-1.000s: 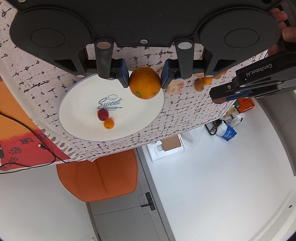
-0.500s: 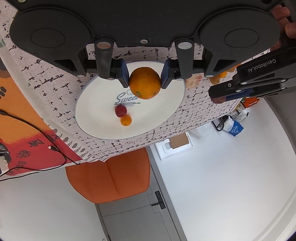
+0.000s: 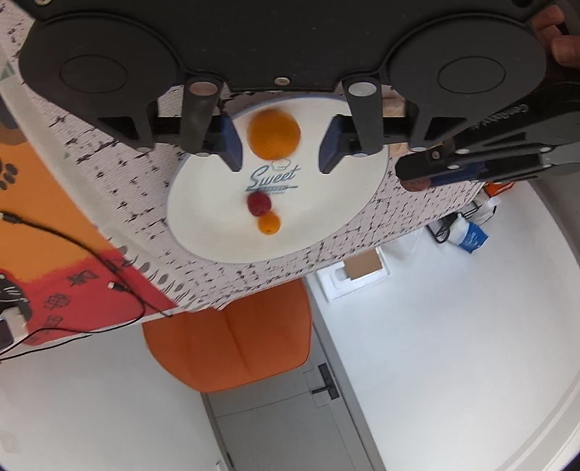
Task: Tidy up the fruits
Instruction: 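Carry the orange and plum onto the white plate and release both, then move both open grippers back toward the fruit on the tablecloth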
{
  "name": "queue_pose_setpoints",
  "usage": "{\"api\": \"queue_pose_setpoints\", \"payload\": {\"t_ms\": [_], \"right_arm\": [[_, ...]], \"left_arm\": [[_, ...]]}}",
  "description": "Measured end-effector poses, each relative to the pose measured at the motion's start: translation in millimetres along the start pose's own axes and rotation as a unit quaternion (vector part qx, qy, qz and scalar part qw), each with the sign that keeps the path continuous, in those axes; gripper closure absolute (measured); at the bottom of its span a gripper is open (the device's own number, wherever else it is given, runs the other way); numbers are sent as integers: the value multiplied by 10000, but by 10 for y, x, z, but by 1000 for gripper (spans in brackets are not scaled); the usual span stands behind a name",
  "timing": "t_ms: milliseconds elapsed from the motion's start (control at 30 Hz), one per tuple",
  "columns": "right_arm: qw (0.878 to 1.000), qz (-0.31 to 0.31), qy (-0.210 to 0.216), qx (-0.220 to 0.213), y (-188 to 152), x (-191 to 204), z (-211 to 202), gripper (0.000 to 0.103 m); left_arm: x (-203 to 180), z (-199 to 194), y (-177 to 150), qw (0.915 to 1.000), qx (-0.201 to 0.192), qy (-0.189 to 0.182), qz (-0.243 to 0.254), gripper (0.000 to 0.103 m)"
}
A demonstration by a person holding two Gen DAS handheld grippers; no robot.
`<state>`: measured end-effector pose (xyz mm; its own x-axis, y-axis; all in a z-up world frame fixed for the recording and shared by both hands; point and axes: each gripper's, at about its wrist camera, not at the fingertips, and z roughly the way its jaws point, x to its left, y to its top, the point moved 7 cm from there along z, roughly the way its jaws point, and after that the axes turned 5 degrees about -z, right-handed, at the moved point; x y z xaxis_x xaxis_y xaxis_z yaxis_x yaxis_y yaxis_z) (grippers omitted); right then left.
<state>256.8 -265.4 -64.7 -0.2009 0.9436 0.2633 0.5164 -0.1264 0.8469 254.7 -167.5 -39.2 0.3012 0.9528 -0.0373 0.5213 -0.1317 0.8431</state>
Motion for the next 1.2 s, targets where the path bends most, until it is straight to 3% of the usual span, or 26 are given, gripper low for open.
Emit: {"api": "queue_pose_setpoints", "payload": {"t_ms": [100, 267, 467, 700, 967, 1033, 1200], "right_arm": [[10000, 88, 7, 17, 4, -48, -40, 52], [9998, 107, 23, -150, -34, -56, -127, 21], [9998, 38, 122, -170, -59, 11, -170, 9], [9997, 44, 200, -143, -114, 77, -171, 0], [9991, 25, 372, -197, -162, 229, -189, 0], [9990, 12, 410, -203, -177, 274, -195, 0], [9980, -133, 533, -310, -213, 410, -236, 0]], "left_arm": [[-63, 49, 11, 9999, 34, -87, 57, 82], [-142, 48, 15, 9998, 33, -132, 170, 77], [-67, -17, -30, 9999, 117, -30, 115, 76], [152, -200, -105, 9997, 71, 217, -19, 55], [398, -457, -210, 9990, -47, 386, -211, 36], [444, -516, -238, 9988, -67, 415, -243, 27], [539, -641, -313, 9982, -103, 511, -310, 23]]}}
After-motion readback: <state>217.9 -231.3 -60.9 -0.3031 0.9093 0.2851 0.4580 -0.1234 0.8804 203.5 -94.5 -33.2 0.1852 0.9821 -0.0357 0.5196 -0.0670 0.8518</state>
